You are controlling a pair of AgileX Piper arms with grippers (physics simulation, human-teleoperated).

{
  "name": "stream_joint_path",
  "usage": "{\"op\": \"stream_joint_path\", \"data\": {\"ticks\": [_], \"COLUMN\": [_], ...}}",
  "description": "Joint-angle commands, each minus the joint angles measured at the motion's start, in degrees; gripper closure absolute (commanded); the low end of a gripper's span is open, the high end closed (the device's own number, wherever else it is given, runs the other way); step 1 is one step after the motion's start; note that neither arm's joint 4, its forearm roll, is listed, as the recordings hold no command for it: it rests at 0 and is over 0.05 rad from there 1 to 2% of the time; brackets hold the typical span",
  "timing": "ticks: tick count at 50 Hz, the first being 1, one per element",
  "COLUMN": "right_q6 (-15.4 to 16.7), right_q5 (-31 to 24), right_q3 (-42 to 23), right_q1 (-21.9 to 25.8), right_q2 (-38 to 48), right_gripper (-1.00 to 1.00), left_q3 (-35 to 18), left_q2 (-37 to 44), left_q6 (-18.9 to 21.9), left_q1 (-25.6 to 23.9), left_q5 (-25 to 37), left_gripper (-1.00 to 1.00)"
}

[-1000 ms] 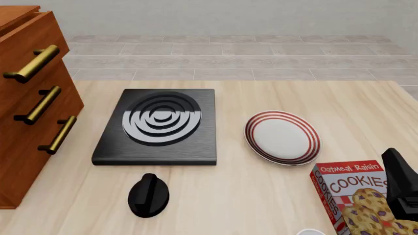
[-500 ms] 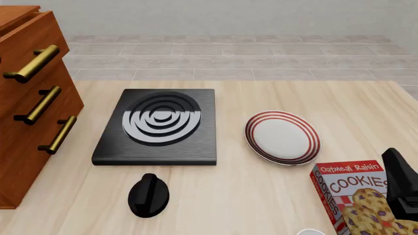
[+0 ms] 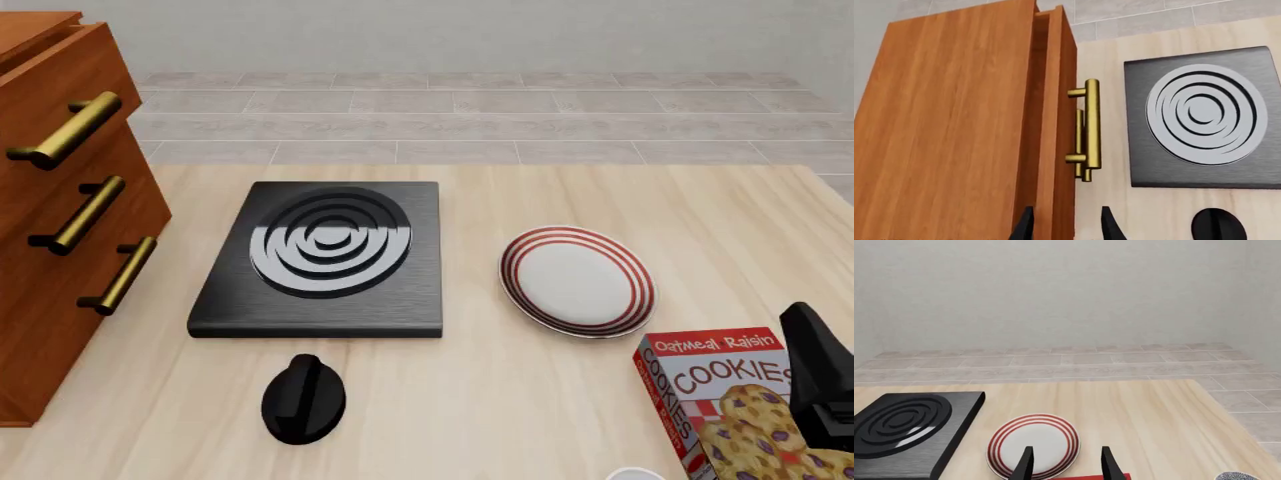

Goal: Pick the akita bowl in the top layer of the wooden cabinet and place it on the plate.

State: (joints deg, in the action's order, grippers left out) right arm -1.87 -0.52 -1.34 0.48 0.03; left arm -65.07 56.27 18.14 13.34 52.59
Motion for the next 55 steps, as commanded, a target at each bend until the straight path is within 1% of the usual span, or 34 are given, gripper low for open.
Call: {"op": "stream_joint_path", "data": {"ticks": [1,20,27,29,42,48,55], "right_q6": [0.0,0.1,0.1,0.1,0.1,0.1,0.0], "right_q5": [0.0,0.0,0.1,0.1,0.2,0.2,0.2], "right_q3": [0.0,0.0,0.0,0.0,0.1,0.1,0.1], "right_q1": [0.1,0.0,0.0,0.1,0.0,0.0,0.0], "right_q2": [0.0,0.0,0.0,0.0,0.0,0.0,0.0], "right_gripper": [-1.00,-1.00,-1.00,-1.00,-1.00,-1.00,-1.00], "left_q3": [1.2,4.2,6.0,7.5,10.6,11.5,10.8], "left_q2": [-0.1,-0.4,-0.7,-0.9,-0.7,-0.8,-0.3], "left_q6": [0.0,-0.9,-1.4,-1.4,-2.2,-2.8,-5.0], "left_q1": [0.7,1.2,1.4,1.6,1.5,0.8,-1.7], "left_q5": [-0.7,-2.4,-3.2,-3.9,-5.1,-5.0,-3.7], "left_gripper": [-1.00,-1.00,-1.00,-1.00,-1.00,-1.00,-1.00]}}
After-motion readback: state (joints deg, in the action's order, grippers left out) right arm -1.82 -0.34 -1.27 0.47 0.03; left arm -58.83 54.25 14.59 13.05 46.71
